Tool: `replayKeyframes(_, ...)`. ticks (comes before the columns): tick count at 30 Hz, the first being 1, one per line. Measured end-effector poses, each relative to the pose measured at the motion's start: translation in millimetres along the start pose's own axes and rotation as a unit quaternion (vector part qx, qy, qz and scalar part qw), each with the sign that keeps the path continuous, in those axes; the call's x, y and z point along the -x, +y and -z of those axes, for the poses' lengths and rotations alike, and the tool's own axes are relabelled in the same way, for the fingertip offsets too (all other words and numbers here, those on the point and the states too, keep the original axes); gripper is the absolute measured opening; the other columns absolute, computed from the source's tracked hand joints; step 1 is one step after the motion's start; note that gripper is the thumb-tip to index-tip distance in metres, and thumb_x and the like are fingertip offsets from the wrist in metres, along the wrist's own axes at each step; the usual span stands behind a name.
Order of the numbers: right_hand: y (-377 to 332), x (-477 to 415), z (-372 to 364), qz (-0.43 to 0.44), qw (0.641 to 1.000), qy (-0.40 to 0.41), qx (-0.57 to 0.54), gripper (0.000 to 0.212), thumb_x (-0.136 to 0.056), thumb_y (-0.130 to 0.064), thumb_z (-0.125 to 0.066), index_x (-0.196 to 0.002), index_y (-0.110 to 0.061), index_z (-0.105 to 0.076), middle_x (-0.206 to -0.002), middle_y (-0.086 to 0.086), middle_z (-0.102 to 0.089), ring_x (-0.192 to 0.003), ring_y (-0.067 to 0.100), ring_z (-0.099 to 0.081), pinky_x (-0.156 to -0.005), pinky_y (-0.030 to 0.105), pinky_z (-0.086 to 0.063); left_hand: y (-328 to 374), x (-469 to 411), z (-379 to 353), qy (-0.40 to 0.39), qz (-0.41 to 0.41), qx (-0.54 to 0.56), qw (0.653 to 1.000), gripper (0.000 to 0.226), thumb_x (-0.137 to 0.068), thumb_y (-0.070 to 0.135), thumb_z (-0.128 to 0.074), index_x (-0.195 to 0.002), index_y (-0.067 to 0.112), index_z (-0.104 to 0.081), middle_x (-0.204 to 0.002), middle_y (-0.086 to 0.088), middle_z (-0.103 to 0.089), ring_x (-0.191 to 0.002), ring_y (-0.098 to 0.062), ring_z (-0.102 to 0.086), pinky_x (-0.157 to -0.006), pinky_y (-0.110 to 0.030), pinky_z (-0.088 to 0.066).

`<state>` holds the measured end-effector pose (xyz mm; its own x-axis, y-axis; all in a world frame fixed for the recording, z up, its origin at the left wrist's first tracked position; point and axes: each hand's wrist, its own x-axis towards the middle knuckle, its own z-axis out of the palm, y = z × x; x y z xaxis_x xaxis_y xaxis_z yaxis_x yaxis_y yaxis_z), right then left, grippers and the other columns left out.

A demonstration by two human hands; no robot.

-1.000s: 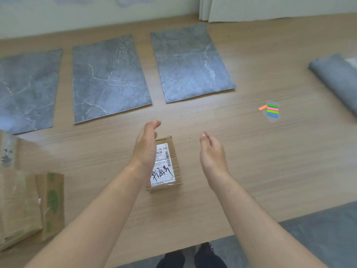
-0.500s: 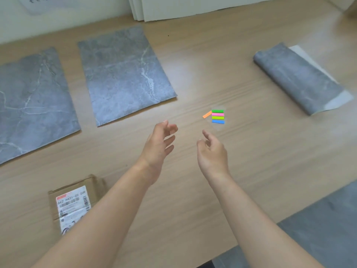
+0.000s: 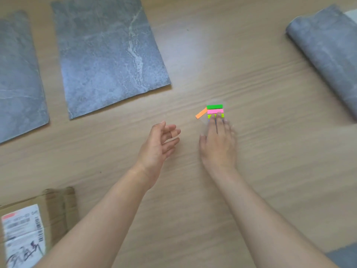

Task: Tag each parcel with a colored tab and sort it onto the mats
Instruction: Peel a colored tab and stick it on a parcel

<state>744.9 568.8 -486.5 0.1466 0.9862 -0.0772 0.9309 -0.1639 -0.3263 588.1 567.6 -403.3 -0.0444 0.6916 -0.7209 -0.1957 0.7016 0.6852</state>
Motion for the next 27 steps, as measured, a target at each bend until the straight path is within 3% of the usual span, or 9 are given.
replayKeyframes(2,-2,6,-13,0.064,0.994,0.091,-0.006,0.057,-0.088,-0.015,-0.075,-0.139,0.0,-0.057,-0.137,0.022,-0.063,-0.131,0.038,-0.057,-0.115,0.055,-0.038,-2,-4,8,0.012,0.01,0.009,1.0,0.048,-0.102,0.048,-0.038,-0.126,0.016,-0.063,-0.119,-0.001,-0.073,-0.113,-0.02,-0.068,-0.11,-0.041,-0.043)
replayKeyframes(4,-4,13,-23,0.13,0.982,0.132,-0.034,0.049,-0.089,-0.012,-0.074,-0.135,-0.004,-0.062,-0.123,0.019,-0.07,-0.121,0.035,-0.065,-0.112,0.054,-0.042,-3,-7,16,0.021,0.021,0.023,0.999,0.048,-0.102,0.048,-0.037,-0.126,0.014,-0.063,-0.118,-0.005,-0.073,-0.111,-0.022,-0.069,-0.109,-0.043,-0.045)
replayKeyframes(7,-12,22,-32,0.213,0.966,0.129,-0.065,0.031,-0.099,-0.017,-0.062,-0.128,-0.006,-0.067,-0.114,0.017,-0.073,-0.116,0.031,-0.068,-0.113,0.05,-0.042,-2,-9,28,0.025,0.036,0.04,0.998,0.049,-0.102,0.048,-0.036,-0.126,0.014,-0.062,-0.117,-0.01,-0.073,-0.112,-0.024,-0.068,-0.108,-0.044,-0.046)
replayKeyframes(10,-29,37,-40,0.27,0.954,0.109,-0.064,0.027,-0.092,-0.007,-0.074,-0.119,-0.005,-0.071,-0.114,0.011,-0.075,-0.117,0.029,-0.069,-0.11,0.048,-0.047,-3,-4,46,0.033,0.038,0.053,0.997,0.051,-0.103,0.049,-0.035,-0.127,0.014,-0.062,-0.119,-0.013,-0.071,-0.113,-0.024,-0.067,-0.109,-0.044,-0.045)
replayKeyframes(15,-68,55,-52,0.298,0.944,0.084,-0.114,0.027,-0.087,-0.011,-0.08,-0.112,-0.006,-0.074,-0.111,0.007,-0.076,-0.114,0.026,-0.071,-0.107,0.044,-0.049,-6,16,89,0.067,0.032,0.07,0.995,0.051,-0.104,0.046,-0.033,-0.128,0.012,-0.061,-0.124,-0.015,-0.068,-0.118,-0.025,-0.064,-0.111,-0.043,-0.043)
replayKeyframes(18,-95,67,-58,0.289,0.946,0.058,-0.137,0.029,-0.079,-0.013,-0.088,-0.105,-0.009,-0.076,-0.102,0.007,-0.078,-0.107,0.025,-0.073,-0.092,0.034,-0.054,-14,31,115,0.088,0.028,0.08,0.992,0.05,-0.104,0.045,-0.033,-0.128,0.012,-0.061,-0.125,-0.014,-0.067,-0.12,-0.024,-0.063,-0.11,-0.042,-0.044)
replayKeyframes(21,-112,74,-63,0.265,0.945,0.02,-0.191,0.032,-0.072,-0.009,-0.087,-0.103,-0.009,-0.077,-0.095,0.007,-0.078,-0.1,0.028,-0.074,-0.084,0.026,-0.047,-26,47,136,0.111,0.002,0.063,0.992,0.043,-0.105,0.04,-0.036,-0.124,0.013,-0.064,-0.123,-0.008,-0.069,-0.117,-0.021,-0.065,-0.107,-0.041,-0.047)
replayKeyframes(24,-116,72,-59,0.186,0.946,-0.04,-0.261,0.039,-0.069,-0.012,-0.089,-0.107,-0.013,-0.078,-0.1,0.005,-0.077,-0.093,0.028,-0.07,-0.08,0.017,-0.04,-42,61,151,0.144,-0.091,-0.1,0.98,0.028,-0.105,0.027,-0.044,-0.117,0.017,-0.068,-0.123,0.004,-0.068,-0.117,-0.012,-0.063,-0.105,-0.034,-0.048)
replayKeyframes(27,-116,69,-53,0.16,0.946,-0.066,-0.276,0.038,-0.07,-0.018,-0.09,-0.107,-0.018,-0.079,-0.102,-0.003,-0.077,-0.091,0.018,-0.066,-0.081,0.006,-0.036,-64,63,162,0.106,-0.234,-0.424,0.869,0.039,-0.094,0.022,-0.048,-0.126,0.012,-0.068,-0.14,0.0,-0.058,-0.133,-0.011,-0.051,-0.114,-0.027,-0.037)
